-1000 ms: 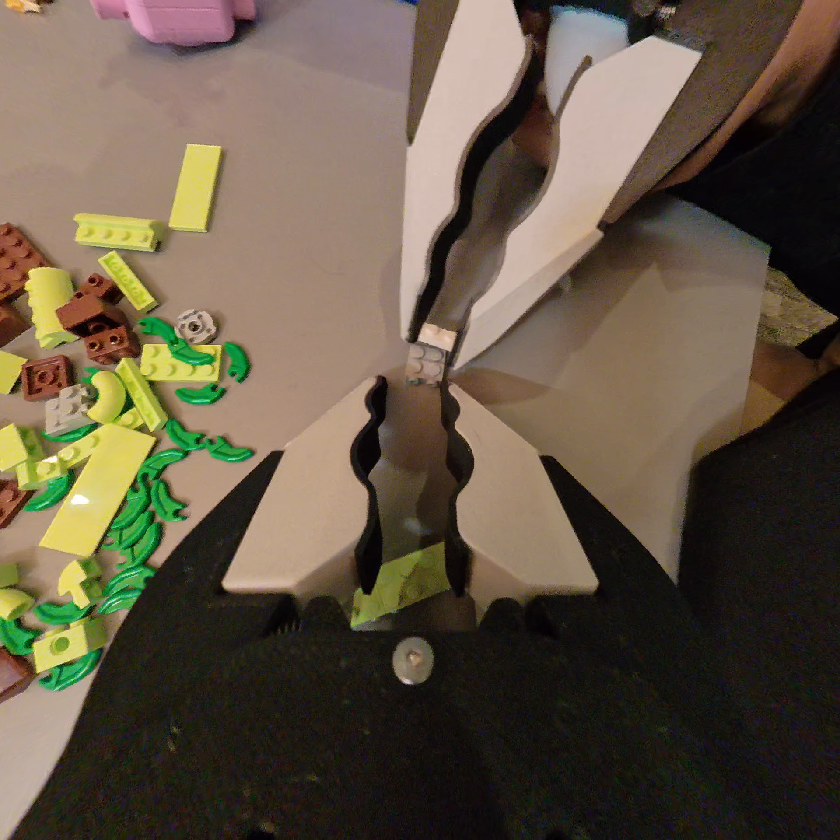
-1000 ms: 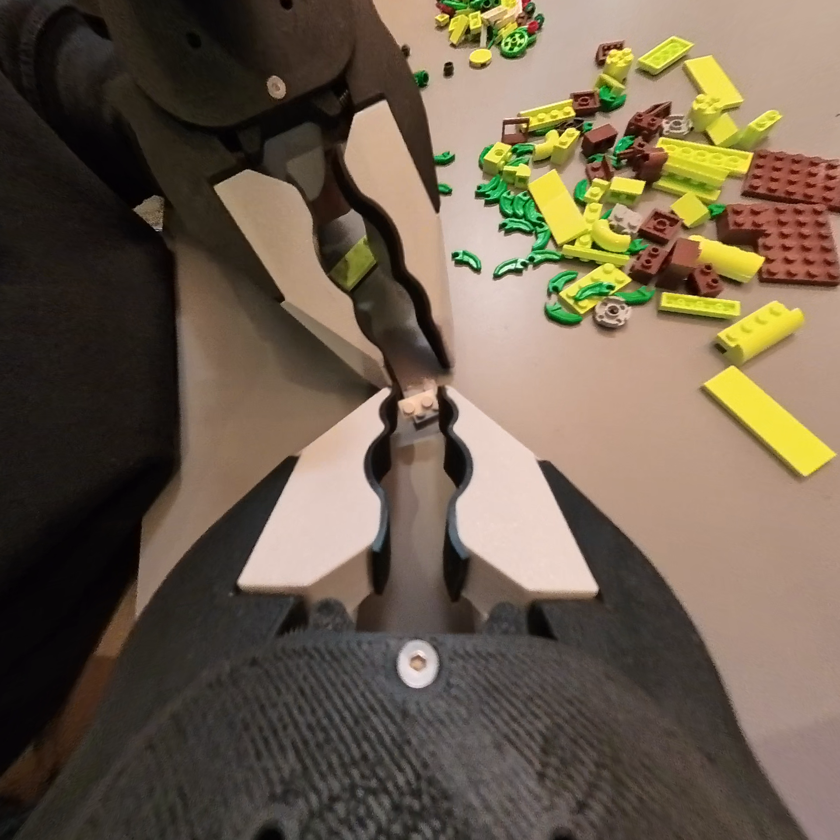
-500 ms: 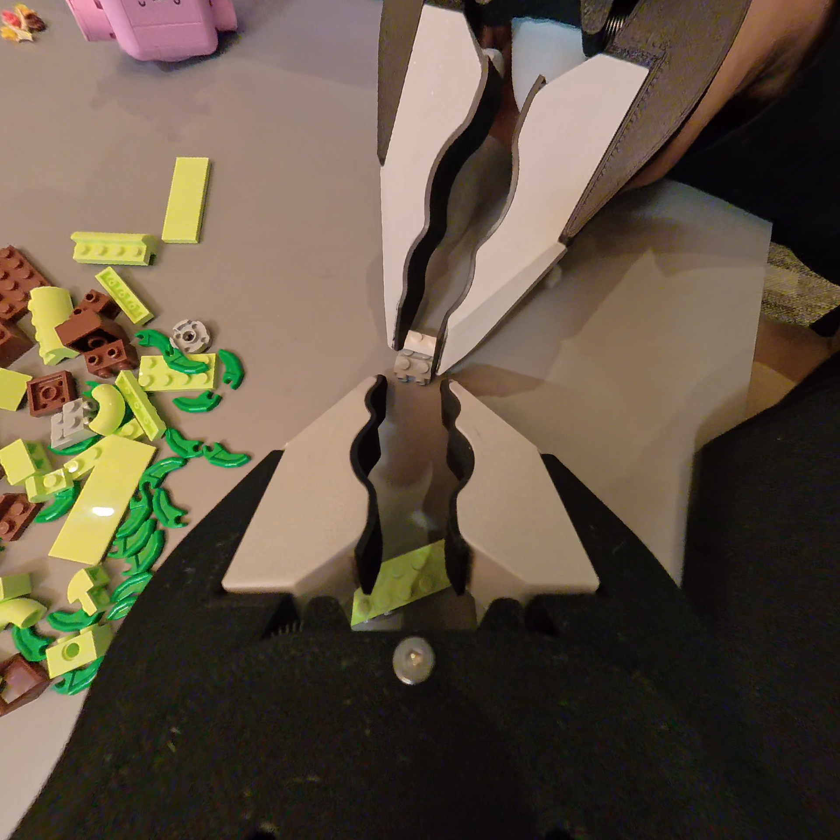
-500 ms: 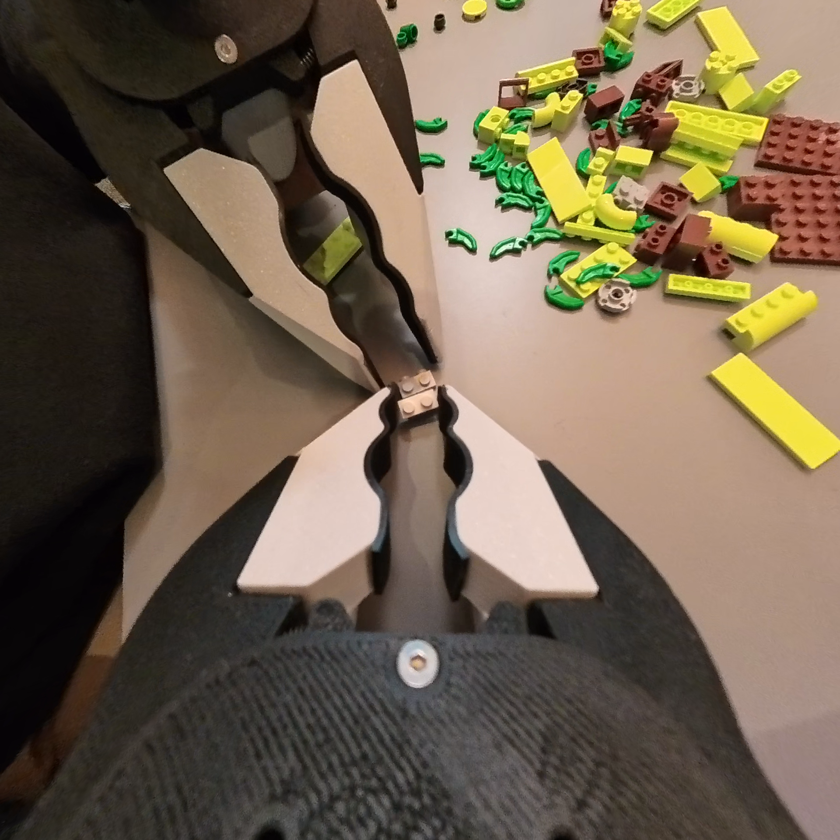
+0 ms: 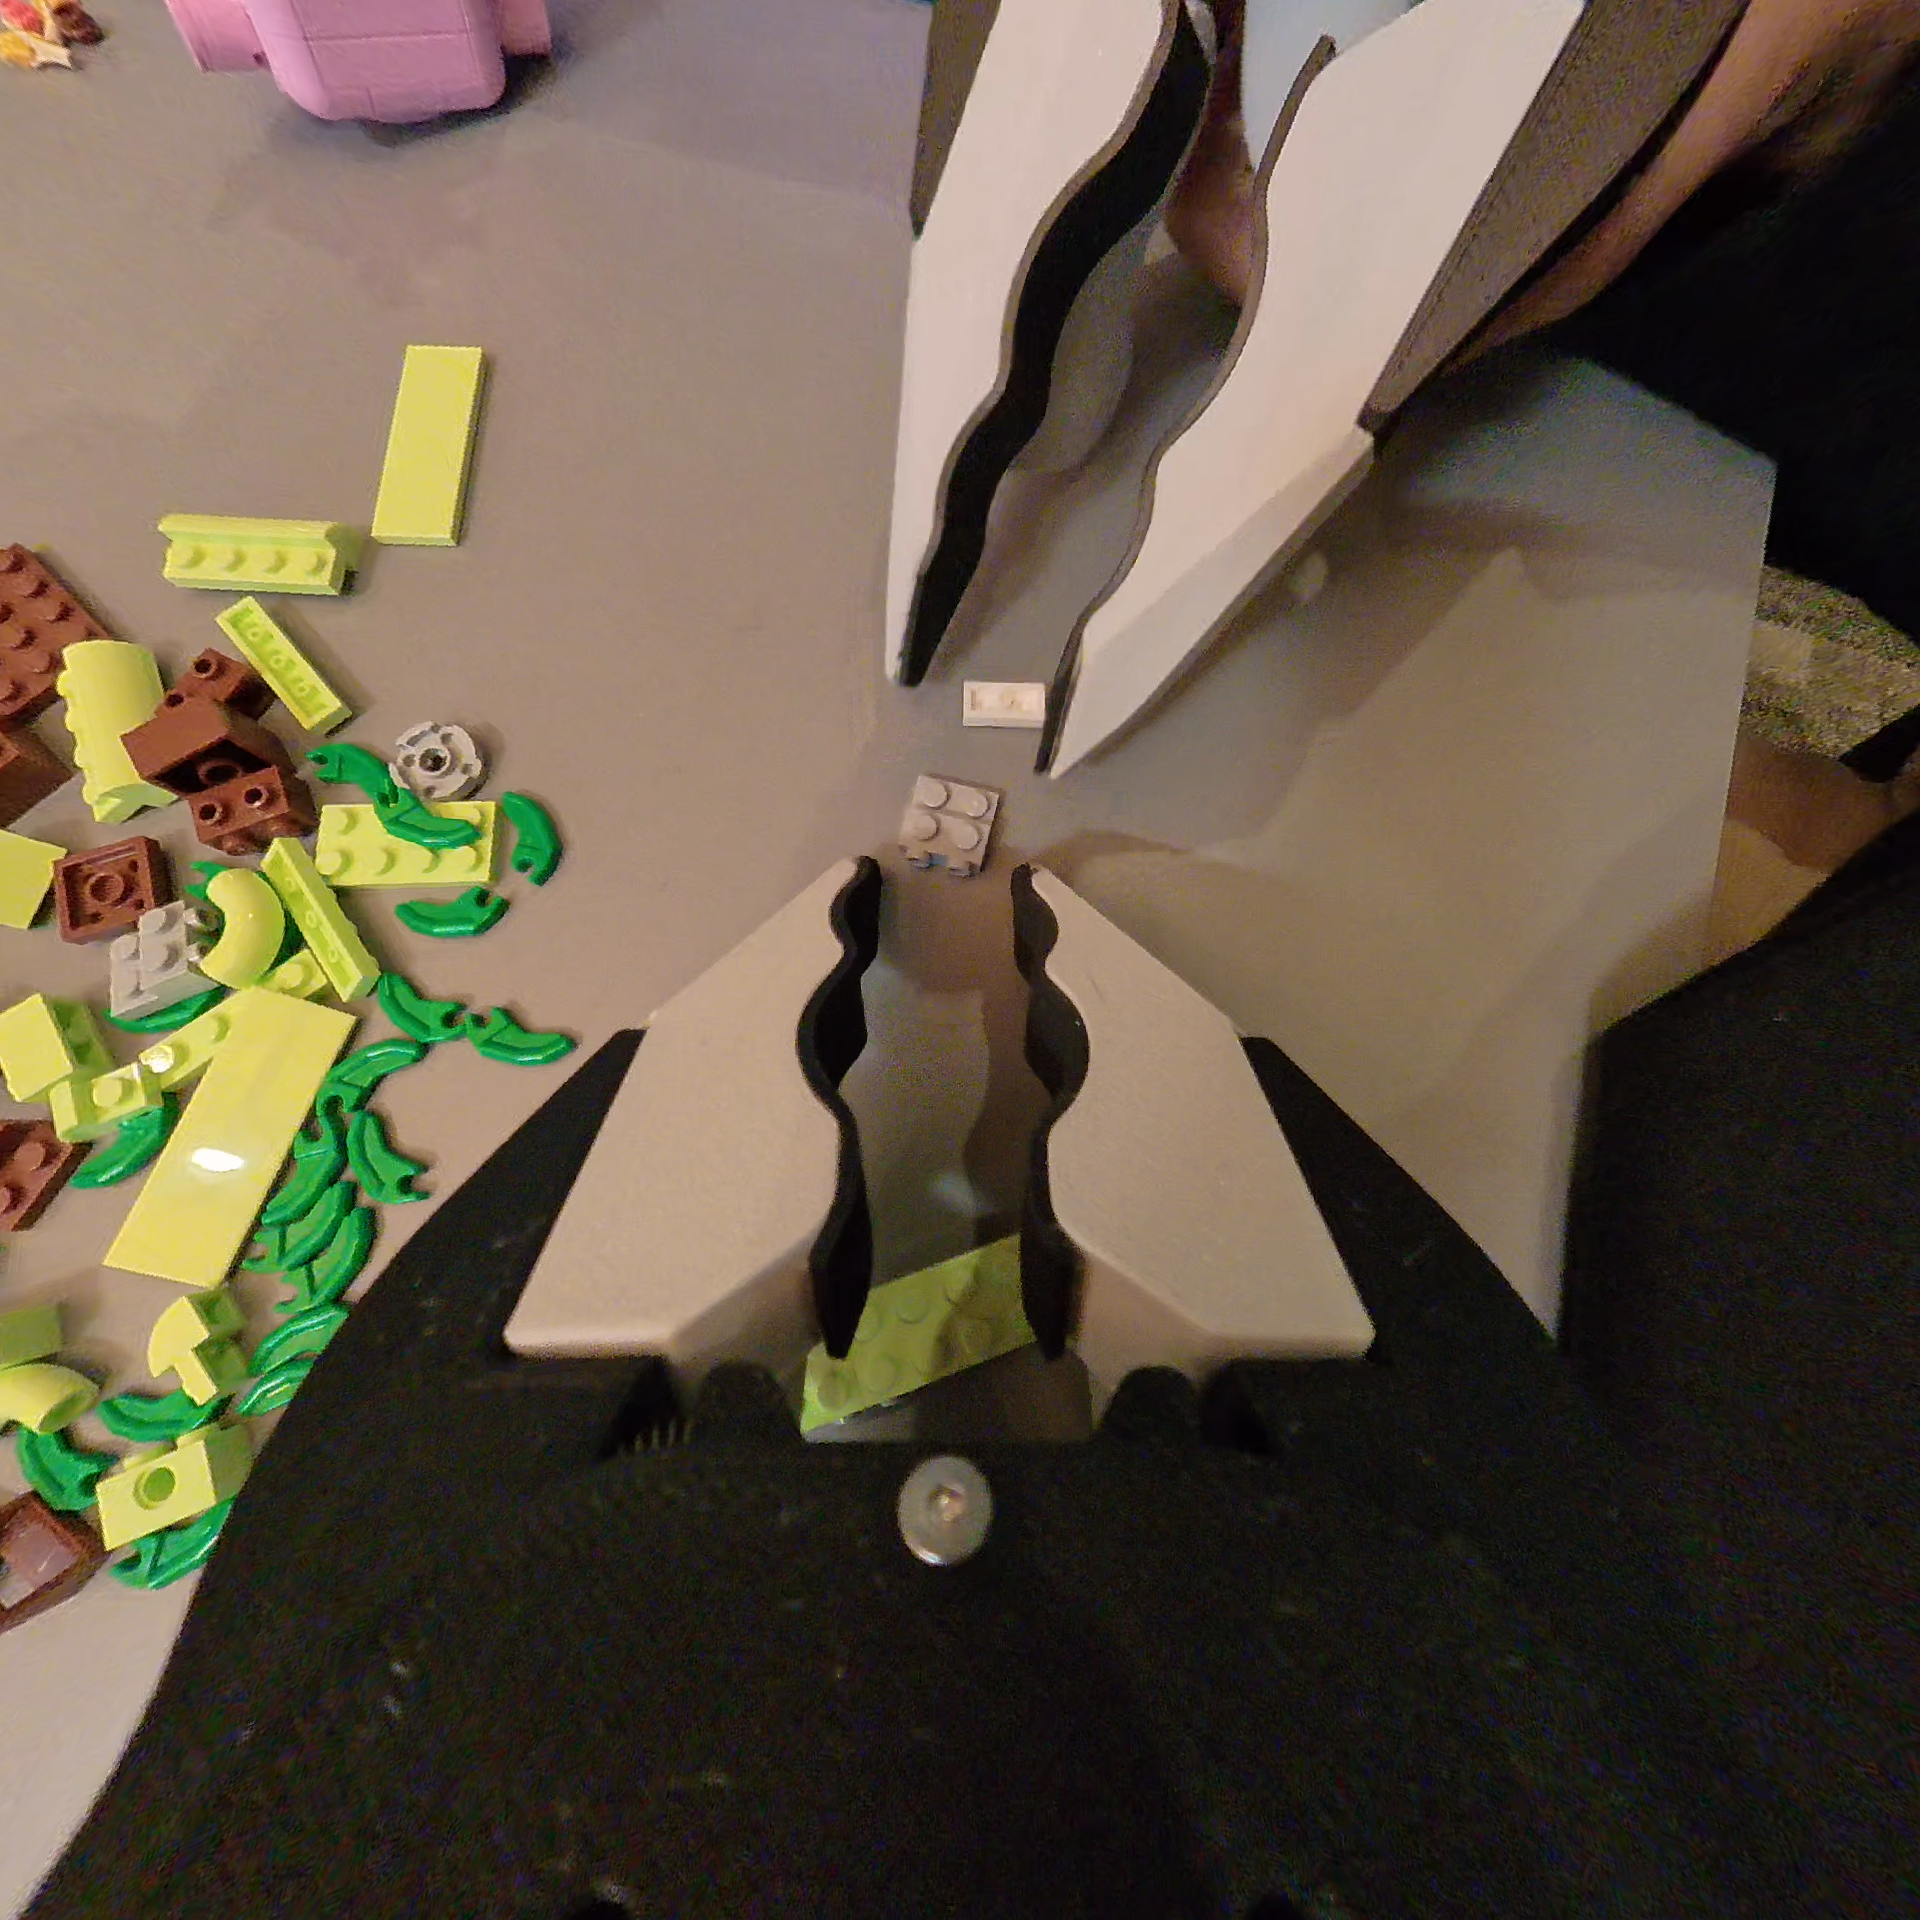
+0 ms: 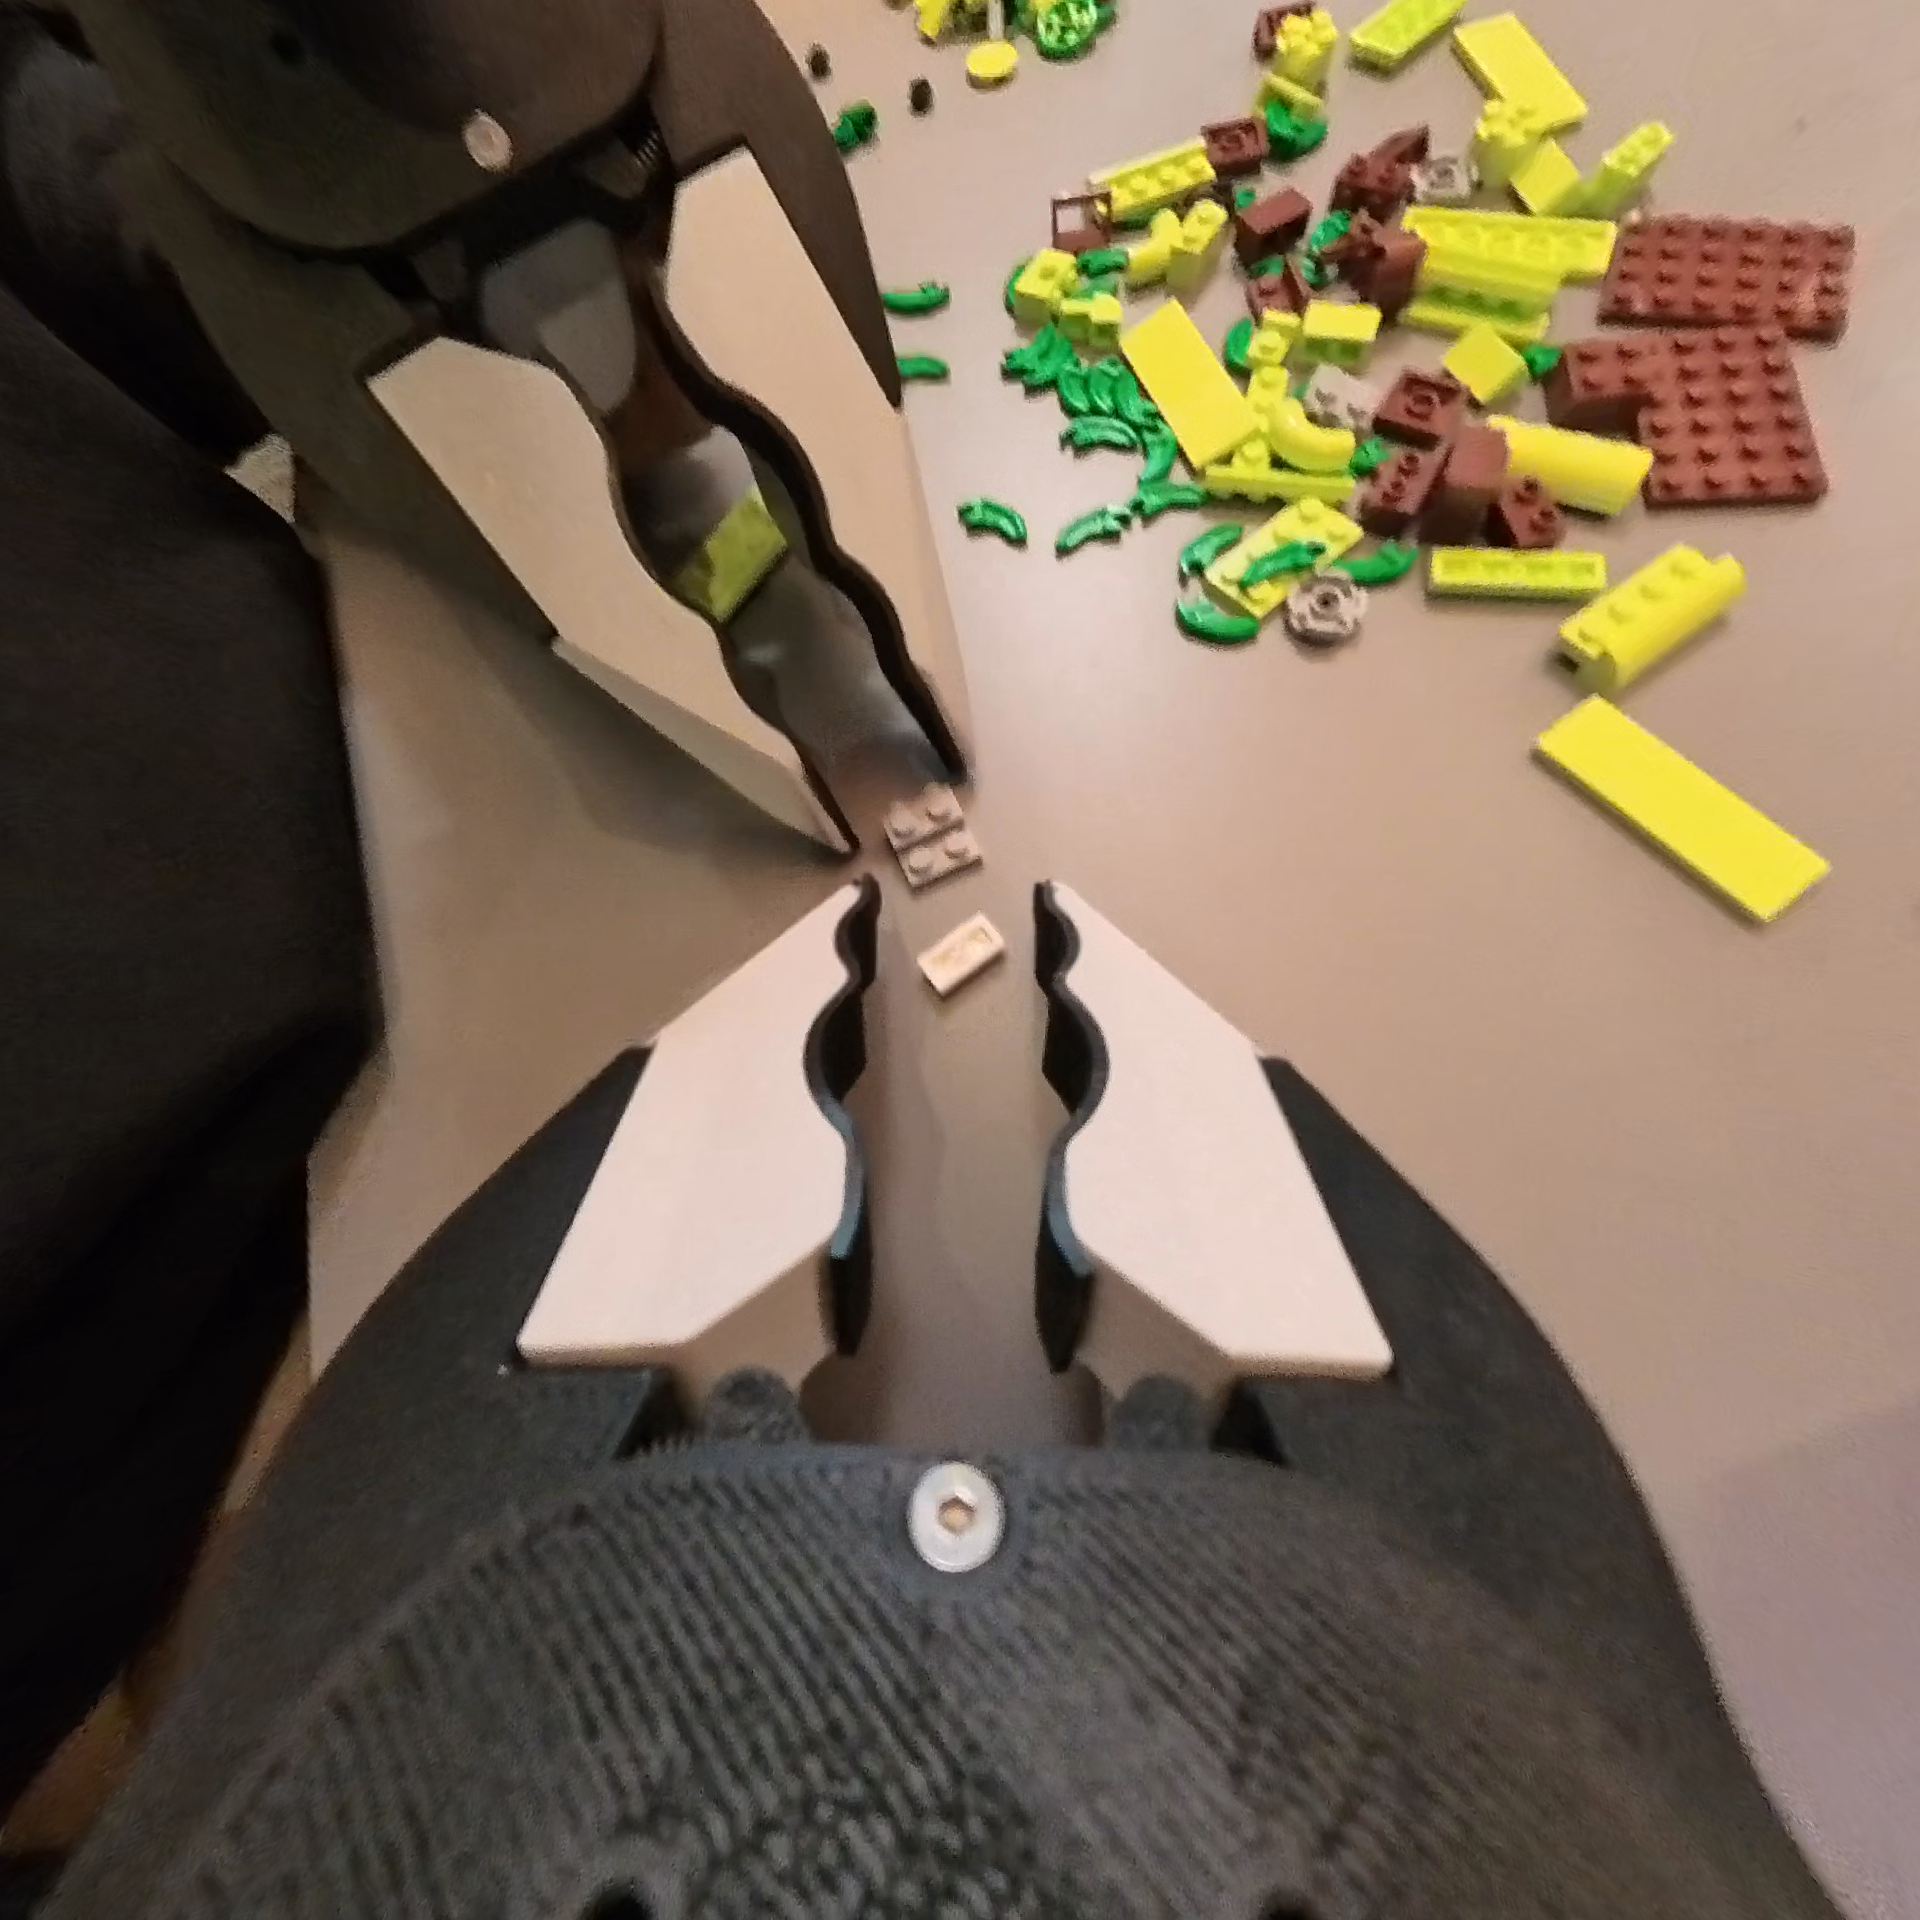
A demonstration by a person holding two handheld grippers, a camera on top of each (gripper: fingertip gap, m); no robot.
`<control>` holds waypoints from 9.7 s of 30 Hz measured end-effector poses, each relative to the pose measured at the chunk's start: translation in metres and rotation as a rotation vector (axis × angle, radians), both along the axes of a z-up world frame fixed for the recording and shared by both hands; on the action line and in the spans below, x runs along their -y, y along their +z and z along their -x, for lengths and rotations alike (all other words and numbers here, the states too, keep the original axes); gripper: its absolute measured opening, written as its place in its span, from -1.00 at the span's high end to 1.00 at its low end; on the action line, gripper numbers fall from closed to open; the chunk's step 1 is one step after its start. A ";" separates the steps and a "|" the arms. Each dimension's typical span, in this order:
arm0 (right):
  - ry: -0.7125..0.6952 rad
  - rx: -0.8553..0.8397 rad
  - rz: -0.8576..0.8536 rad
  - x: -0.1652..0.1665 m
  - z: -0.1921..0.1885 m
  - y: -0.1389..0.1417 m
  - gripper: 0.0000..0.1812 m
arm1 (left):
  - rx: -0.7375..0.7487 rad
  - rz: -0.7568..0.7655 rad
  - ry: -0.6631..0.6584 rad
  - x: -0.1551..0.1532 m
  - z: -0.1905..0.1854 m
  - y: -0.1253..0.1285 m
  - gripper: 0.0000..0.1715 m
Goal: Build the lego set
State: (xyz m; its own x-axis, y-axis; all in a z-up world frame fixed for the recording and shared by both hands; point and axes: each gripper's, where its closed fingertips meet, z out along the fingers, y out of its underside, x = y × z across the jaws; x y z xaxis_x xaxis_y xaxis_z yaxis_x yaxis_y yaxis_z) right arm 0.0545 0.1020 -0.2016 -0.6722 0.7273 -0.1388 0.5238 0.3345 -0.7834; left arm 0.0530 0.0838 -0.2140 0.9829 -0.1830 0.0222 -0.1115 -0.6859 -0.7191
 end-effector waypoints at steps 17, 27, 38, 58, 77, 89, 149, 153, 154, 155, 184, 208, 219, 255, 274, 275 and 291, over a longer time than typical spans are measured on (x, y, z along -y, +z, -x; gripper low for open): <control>-0.042 0.042 -0.039 -0.013 -0.004 -0.010 0.92 | -0.026 -0.092 0.012 -0.007 0.005 0.013 0.60; -0.031 -0.064 0.037 -0.007 -0.002 0.011 0.93 | -0.001 -0.188 0.033 -0.008 0.007 0.029 0.61; 0.066 -0.081 0.268 0.020 -0.012 0.040 0.94 | -0.085 -0.396 -0.154 0.003 -0.015 0.061 0.76; 0.103 0.015 0.312 0.029 -0.019 0.035 0.94 | -0.387 -0.371 -0.243 0.008 -0.021 0.041 0.95; -0.152 -0.741 -0.142 0.021 0.020 0.086 0.70 | 0.901 -0.456 0.155 0.000 0.019 0.092 1.00; -0.134 -0.667 -0.056 0.022 0.019 0.081 0.85 | 0.896 -0.437 0.102 0.000 0.008 0.092 1.00; 0.400 0.008 -0.220 0.020 0.002 -0.007 0.85 | 0.082 0.030 -0.196 0.000 -0.004 -0.001 0.82; 0.380 0.038 -0.247 0.020 0.002 -0.008 0.85 | 0.079 0.027 -0.191 0.000 -0.004 0.000 0.83; 0.378 0.047 -0.259 0.020 0.002 -0.008 0.85 | 0.078 0.026 -0.190 0.000 -0.004 0.000 0.83; 0.381 0.054 -0.273 0.020 0.002 -0.008 0.85 | 0.078 0.026 -0.190 0.000 -0.004 0.000 0.83; 0.262 -0.053 -0.077 0.022 0.007 -0.004 1.00 | 0.083 0.030 -0.192 0.000 -0.004 -0.001 0.82; -0.154 0.083 0.003 -0.029 -0.033 -0.007 0.89 | 0.083 0.031 -0.192 0.000 -0.004 -0.001 0.82; -0.171 0.072 -0.050 -0.036 -0.020 -0.008 0.85 | 0.063 0.027 -0.191 0.000 -0.003 -0.001 0.82; 0.179 -0.084 -0.079 0.022 -0.015 0.007 0.85 | 0.044 0.026 -0.303 0.008 -0.019 -0.002 0.82; 0.259 0.104 -0.219 0.029 -0.018 -0.008 0.85 | 0.053 0.028 -0.333 0.011 -0.023 -0.001 0.82; 0.264 0.122 -0.231 0.029 -0.018 -0.008 0.85 | 0.051 0.027 -0.332 0.011 -0.023 -0.001 0.82; 0.318 0.204 -0.277 0.031 -0.017 -0.010 0.85 | 0.060 0.029 -0.327 0.012 -0.022 -0.001 0.82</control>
State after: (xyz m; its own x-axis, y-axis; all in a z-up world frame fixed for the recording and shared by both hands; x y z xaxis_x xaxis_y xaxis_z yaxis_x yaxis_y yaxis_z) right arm 0.0717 0.0709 -0.2114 -0.8468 0.5180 -0.1210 0.4955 0.6852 -0.5339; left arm 0.0751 0.0722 -0.2148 0.8691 -0.4867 0.0882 -0.2868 -0.6412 -0.7118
